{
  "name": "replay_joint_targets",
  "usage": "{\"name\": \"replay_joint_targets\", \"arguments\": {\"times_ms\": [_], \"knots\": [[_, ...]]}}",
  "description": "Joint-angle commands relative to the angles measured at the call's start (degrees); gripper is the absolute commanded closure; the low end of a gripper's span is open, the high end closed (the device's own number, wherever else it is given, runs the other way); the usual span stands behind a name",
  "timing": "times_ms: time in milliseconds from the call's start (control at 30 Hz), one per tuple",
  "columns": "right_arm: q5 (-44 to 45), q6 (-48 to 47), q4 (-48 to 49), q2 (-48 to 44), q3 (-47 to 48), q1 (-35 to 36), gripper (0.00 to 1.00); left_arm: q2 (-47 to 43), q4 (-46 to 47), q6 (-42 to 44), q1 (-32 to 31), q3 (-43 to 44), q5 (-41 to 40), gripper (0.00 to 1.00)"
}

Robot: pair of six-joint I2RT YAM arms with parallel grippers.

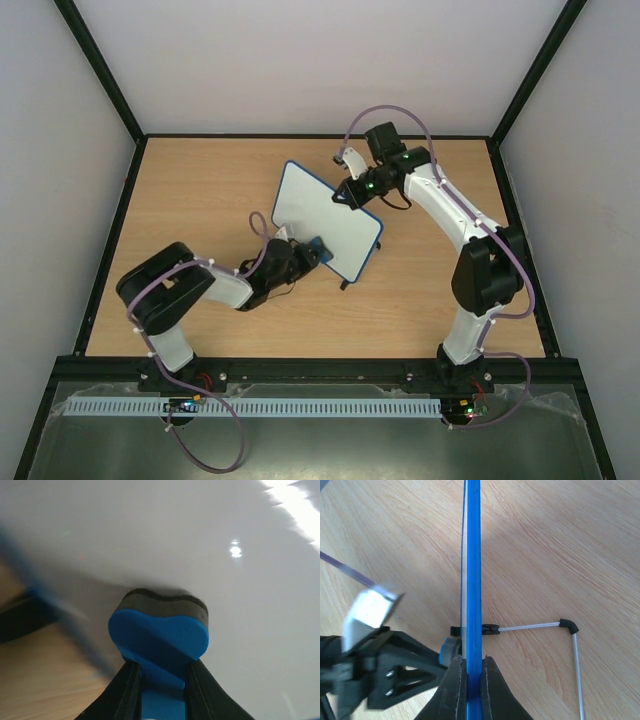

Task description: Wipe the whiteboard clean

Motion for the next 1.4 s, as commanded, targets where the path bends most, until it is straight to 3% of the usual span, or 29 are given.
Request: {"name": "replay_joint_targets", "arguments": {"times_ms": [0, 133, 367, 533, 700, 933, 1133, 1367], "knots": [[-2.9, -2.1, -13.0, 3.7, -4.4, 3.9, 0.98, 5.5, -1.7, -5.4, 0.8, -4.7, -0.3, 0.97], [-2.9, -2.0, -13.0, 3.7, -4.2, 3.9, 0.98, 1.2, -3.5, -3.3, 4.0, -5.1, -0.1, 0.97], [-2.5, -2.0, -13.0, 3.2, -4.7, 3.9, 0.98, -8.0, -8.8, 4.7, 18.1, -3.3, 4.4, 0.97], [-2.3, -1.9, -12.9, 3.3, -4.6, 3.9, 0.98, -9.1, -9.5, 7.3, 25.3, -1.7, 8.4, 0.97], [-2.2, -1.9, -12.9, 3.5, -4.5, 3.9, 0.98, -8.3, -5.4, 6.4, 28.0, -3.4, 9.8, 0.97], [-2.4, -1.9, -12.9, 4.0, -4.3, 3.9, 0.98, -4.0, 5.4, 1.5, 21.8, -7.4, 9.5, 0.97], [-2.3, -1.9, -13.0, 3.9, -4.6, 3.9, 0.98, 2.3, 10.1, -1.5, 13.9, -4.5, 9.0, 0.97], [-2.5, -1.9, -13.0, 4.0, -4.6, 4.0, 0.98, 5.9, 5.8, 1.3, 3.8, 4.4, 9.7, 0.97]]}}
